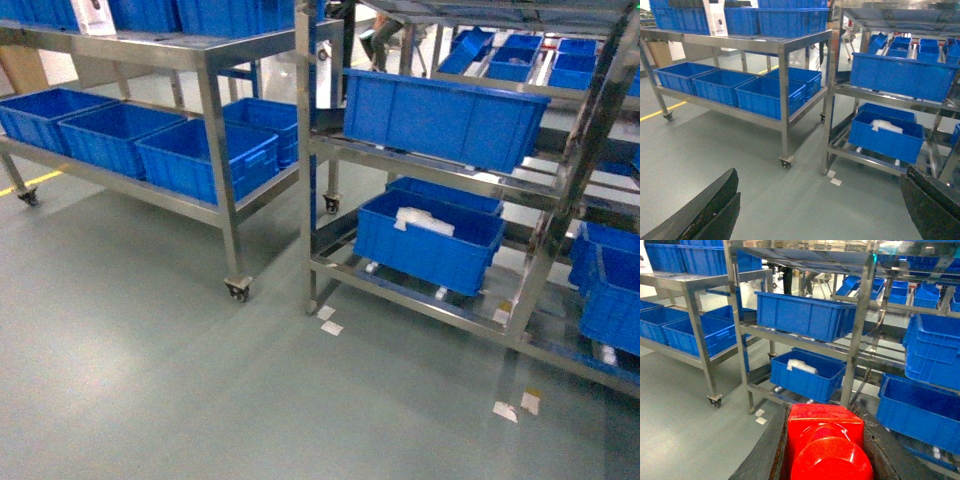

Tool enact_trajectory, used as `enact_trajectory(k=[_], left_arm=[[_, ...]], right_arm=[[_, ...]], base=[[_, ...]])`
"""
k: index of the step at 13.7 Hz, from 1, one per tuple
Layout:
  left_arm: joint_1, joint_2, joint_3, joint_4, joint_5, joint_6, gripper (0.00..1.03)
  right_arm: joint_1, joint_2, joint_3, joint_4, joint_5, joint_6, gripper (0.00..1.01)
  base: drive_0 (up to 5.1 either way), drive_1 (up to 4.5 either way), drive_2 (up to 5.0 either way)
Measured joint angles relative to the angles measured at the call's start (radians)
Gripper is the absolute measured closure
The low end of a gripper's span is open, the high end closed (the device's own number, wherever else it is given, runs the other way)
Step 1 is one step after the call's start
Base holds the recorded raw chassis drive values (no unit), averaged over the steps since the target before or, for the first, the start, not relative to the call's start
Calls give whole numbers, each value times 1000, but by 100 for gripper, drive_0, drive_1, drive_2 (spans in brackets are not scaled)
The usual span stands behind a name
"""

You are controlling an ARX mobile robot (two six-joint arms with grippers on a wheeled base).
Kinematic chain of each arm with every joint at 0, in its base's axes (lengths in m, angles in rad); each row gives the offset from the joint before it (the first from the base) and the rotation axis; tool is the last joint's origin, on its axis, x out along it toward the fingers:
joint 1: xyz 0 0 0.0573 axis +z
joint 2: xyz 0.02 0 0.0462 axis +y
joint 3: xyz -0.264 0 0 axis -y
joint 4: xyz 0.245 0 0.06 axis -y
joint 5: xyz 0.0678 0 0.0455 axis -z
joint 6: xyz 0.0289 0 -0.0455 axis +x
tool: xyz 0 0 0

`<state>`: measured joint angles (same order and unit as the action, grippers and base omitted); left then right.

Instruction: Pick red block from blue box to shelf

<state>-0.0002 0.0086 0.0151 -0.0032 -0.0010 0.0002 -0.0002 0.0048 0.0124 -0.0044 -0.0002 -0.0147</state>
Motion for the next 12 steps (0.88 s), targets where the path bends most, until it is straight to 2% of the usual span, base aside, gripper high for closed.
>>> enact_trajectory(k=[12], left_arm=[[0,0,0,0,0,0,5]], right_arm=[[0,0,0,0,0,0,73]], base=[[-152,-152,-152]])
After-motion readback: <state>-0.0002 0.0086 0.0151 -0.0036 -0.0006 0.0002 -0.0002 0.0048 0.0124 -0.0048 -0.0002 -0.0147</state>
